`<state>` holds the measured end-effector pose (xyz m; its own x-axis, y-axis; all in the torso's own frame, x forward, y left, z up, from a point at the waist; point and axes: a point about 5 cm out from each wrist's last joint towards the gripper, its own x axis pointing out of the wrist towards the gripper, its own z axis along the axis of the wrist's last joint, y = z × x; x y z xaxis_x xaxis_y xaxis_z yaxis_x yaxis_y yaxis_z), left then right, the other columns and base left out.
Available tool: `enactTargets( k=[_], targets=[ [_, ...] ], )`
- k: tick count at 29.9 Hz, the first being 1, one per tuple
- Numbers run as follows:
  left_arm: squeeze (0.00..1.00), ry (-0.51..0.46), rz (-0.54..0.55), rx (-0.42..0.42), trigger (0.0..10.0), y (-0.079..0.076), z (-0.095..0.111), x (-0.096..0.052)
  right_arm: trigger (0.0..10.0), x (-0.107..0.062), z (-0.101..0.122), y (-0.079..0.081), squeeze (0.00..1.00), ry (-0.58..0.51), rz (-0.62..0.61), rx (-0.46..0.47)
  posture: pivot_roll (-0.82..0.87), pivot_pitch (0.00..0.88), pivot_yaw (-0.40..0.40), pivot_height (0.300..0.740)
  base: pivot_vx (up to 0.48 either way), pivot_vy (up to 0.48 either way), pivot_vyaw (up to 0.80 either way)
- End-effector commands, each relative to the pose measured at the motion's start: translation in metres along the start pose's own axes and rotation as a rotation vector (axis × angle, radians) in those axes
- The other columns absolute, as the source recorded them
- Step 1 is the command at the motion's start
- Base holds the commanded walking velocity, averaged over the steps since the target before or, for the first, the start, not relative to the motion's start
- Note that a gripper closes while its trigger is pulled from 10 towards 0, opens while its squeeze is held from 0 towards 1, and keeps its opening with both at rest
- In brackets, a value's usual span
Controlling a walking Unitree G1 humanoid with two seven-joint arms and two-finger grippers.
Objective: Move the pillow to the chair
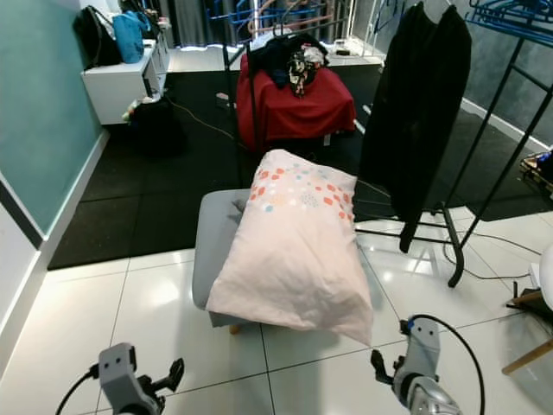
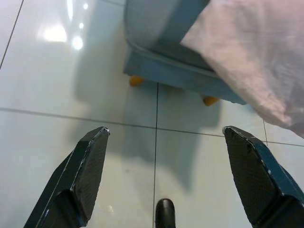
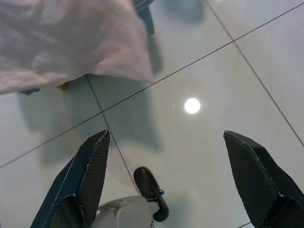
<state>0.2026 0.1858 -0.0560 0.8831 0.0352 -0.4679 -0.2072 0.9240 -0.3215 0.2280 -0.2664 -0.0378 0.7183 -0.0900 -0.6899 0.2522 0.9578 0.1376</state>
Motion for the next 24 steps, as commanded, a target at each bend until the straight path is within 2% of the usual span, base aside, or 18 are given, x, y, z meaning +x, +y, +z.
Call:
enactTargets(
  k=[1,8,11,13,22,23,24],
  targets=[
    [0.0,0.013,-0.01,0.037,10.0,0.0,-0.002,-0.001,10.0,-0.002,-0.004,-0.003,0.0,-0.002,-0.009,0.01,-0.22,0.0,0.021,0.74,0.0,0.0,0.0],
    [0.0,-0.018,-0.025,0.055,10.0,0.001,0.006,0.001,10.0,-0.004,-0.007,-0.008,0.0,-0.009,-0.025,0.023,-0.23,0.0,0.033,0.74,0.0,0.0,0.0],
    [0.0,-0.051,-0.039,0.082,10.0,-0.002,0.01,0.002,10.0,-0.005,-0.008,-0.012,0.0,-0.002,-0.035,-0.004,-0.22,0.0,0.024,0.74,0.0,0.0,0.0],
    [0.0,-0.066,-0.047,0.091,10.0,-0.003,0.011,0.0,10.0,-0.006,-0.008,-0.014,0.0,-0.002,-0.05,-0.053,-0.21,0.0,0.021,0.74,0.0,0.0,0.0],
    [0.0,-0.064,-0.045,0.112,10.0,0.001,0.013,-0.001,10.0,-0.006,-0.007,-0.013,0.0,-0.021,-0.048,-0.085,-0.19,0.0,0.011,0.74,0.0,0.0,0.0],
    [0.0,-0.07,-0.04,0.112,10.0,0.001,0.015,0.0,10.0,-0.005,-0.004,-0.013,0.0,-0.03,-0.045,-0.092,-0.19,0.0,0.01,0.74,0.0,0.0,0.0],
    [0.0,-0.089,-0.031,0.104,10.0,0.003,0.021,0.002,10.0,-0.003,0.009,-0.011,0.0,-0.07,-0.029,-0.09,-0.2,0.0,0.013,0.74,0.0,0.0,0.0]
  ],
)
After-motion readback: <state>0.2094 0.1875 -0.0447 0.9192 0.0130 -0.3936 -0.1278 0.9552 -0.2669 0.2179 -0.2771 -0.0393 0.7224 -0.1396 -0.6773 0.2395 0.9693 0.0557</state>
